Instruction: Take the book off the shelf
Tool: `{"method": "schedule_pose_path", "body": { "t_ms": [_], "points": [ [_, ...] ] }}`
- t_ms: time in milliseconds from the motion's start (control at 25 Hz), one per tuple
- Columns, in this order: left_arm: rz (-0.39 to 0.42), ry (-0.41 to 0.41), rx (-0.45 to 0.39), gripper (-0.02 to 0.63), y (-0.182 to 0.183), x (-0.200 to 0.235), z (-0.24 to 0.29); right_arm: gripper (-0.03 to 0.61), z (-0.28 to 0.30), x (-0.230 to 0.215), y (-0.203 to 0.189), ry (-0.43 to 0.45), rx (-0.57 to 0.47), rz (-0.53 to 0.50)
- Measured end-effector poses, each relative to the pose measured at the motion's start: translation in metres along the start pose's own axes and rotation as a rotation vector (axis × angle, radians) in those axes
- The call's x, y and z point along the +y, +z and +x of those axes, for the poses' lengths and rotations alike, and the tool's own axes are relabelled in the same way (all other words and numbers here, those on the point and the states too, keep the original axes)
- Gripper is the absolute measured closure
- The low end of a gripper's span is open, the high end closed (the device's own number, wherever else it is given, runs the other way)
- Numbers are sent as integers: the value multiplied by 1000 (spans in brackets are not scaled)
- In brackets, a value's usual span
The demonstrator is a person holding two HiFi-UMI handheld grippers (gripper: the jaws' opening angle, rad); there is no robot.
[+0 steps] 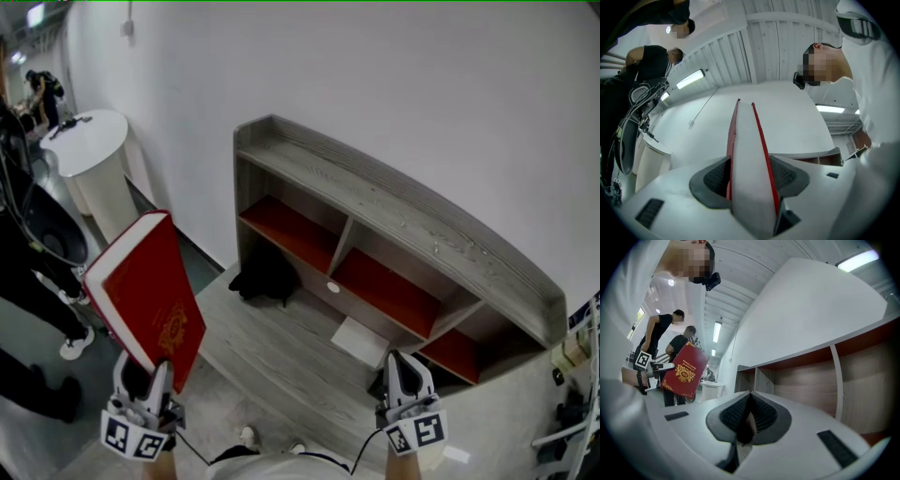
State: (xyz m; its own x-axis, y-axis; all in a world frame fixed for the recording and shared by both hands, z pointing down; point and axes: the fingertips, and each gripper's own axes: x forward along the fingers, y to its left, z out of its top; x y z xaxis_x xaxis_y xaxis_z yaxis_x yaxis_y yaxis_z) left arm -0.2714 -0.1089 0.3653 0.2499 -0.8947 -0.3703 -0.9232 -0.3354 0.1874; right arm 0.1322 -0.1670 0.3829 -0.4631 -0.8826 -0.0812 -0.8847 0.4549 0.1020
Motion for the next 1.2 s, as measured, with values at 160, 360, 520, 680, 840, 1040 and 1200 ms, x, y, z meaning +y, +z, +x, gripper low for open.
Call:
{"method": "schedule_pose_path", "body": {
  "t_ms": [160, 360, 520, 680, 840, 1040, 1200],
  "points": [
    [3, 0, -7, 354, 3, 3, 1, 557, 3, 1, 3, 0, -4, -6],
    [0, 1, -13, 354, 1, 3, 0, 557, 8, 3, 4, 4, -9, -20],
    [-1, 4, -13, 353, 3, 4, 0, 557, 11, 4, 4, 12, -9, -17],
    [-1, 6, -17, 353, 5, 3, -1, 557, 13, 5, 2, 18, -8, -17],
    [3, 6, -14, 354, 5, 3, -1, 557, 14, 6, 2, 24, -9, -17],
    [-10, 15, -16, 354, 2, 6, -5, 557, 19, 9, 1, 34, -7, -22],
    [-16, 12, -25, 353, 4, 7, -8, 557, 20, 16, 4, 41, -9, -28]
  ]
}}
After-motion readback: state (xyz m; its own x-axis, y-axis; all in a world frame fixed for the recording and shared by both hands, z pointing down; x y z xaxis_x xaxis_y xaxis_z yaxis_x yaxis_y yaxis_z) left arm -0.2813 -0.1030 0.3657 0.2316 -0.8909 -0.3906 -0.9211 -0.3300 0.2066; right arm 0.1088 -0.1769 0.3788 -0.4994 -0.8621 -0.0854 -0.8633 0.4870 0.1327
